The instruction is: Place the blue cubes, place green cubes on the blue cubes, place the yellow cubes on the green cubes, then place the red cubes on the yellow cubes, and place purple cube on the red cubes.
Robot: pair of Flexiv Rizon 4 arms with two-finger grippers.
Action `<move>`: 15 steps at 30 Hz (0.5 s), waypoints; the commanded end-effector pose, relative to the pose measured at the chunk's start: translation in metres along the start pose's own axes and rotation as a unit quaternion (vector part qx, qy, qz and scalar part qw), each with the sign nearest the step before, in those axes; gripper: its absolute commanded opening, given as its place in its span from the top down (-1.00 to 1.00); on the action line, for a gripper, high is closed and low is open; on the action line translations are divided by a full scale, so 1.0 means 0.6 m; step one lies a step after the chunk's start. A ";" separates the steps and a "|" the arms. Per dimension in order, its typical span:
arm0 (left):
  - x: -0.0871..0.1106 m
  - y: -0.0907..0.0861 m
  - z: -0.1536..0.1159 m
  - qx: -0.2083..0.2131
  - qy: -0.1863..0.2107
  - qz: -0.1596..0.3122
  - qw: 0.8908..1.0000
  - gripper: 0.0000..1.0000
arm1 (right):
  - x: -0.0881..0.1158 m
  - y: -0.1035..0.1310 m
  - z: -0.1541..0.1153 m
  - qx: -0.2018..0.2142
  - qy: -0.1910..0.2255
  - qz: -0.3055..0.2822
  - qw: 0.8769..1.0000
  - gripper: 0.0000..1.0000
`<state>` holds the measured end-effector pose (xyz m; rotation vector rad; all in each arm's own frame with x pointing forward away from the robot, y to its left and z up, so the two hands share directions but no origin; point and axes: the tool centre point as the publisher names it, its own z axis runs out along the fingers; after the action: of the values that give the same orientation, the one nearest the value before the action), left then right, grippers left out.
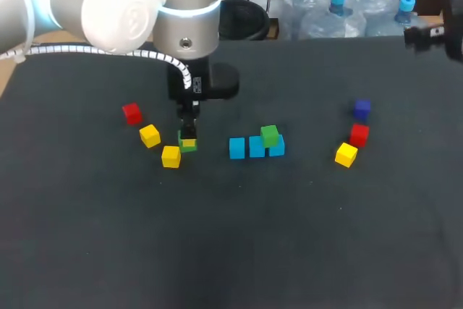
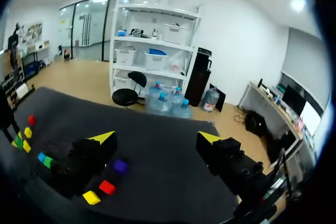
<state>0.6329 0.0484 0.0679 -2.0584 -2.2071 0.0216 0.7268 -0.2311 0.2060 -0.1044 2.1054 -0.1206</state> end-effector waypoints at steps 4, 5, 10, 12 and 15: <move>-0.008 0.002 -0.001 0.002 0.008 0.002 1.000 1.00 | 0.031 -0.035 0.013 0.056 -0.267 0.126 0.954 -1.00; -0.008 0.002 -0.001 0.001 0.009 0.001 1.000 1.00 | 0.029 -0.039 0.014 0.058 -0.270 0.120 0.954 -1.00; -0.011 0.002 -0.002 0.000 0.012 -0.001 1.000 1.00 | 0.018 -0.045 0.009 0.064 -0.280 0.086 0.954 -1.00; -0.013 0.001 -0.003 0.000 0.011 -0.002 1.000 1.00 | 0.018 -0.049 0.012 0.062 -0.268 0.095 0.957 -1.00; -0.014 0.002 -0.002 -0.001 0.012 -0.001 1.000 1.00 | 0.015 -0.044 0.016 0.054 -0.251 0.105 0.961 -1.00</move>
<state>0.6323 0.0418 0.0682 -2.0507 -2.2025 -0.0018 0.7289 -0.2616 0.1975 0.1691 1.8169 -0.0772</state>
